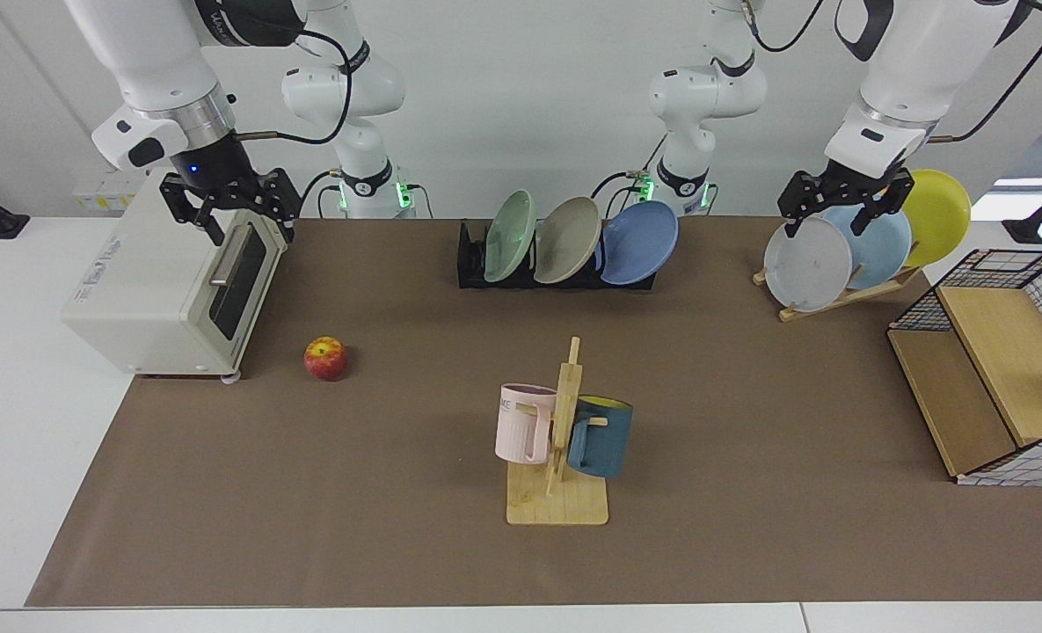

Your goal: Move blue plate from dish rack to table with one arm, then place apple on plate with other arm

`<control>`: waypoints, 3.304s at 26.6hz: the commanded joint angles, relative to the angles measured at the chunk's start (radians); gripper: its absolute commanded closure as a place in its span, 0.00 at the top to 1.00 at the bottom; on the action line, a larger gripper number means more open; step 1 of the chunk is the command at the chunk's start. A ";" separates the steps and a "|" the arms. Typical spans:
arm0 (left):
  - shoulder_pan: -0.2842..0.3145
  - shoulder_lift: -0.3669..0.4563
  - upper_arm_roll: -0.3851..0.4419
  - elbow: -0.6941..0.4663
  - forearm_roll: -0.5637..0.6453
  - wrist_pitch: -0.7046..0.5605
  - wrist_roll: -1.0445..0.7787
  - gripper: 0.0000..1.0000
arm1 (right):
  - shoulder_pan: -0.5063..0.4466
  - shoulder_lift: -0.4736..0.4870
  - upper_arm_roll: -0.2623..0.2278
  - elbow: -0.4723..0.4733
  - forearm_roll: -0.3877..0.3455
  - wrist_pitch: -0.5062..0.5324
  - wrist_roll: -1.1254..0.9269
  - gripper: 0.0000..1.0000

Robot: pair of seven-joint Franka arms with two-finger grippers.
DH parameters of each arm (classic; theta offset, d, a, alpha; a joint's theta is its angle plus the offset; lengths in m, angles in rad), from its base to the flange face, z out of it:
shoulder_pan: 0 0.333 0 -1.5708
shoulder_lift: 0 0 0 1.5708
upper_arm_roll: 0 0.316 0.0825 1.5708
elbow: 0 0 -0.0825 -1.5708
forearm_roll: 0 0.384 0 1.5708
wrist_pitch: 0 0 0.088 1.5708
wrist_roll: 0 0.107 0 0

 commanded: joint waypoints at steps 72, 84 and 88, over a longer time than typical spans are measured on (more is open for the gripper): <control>-0.124 -0.458 -0.389 -0.958 0.155 0.426 -0.652 0.91 | -0.014 -0.001 0.011 0.000 0.006 0.001 0.016 1.00; -0.110 -0.450 -0.382 -0.954 0.044 0.386 -0.482 0.00 | -0.014 -0.001 0.011 0.000 0.006 0.001 0.016 1.00; -0.104 -0.449 -0.382 -0.951 0.038 0.375 -0.478 0.00 | -0.014 -0.001 0.011 0.000 0.006 0.001 0.016 1.00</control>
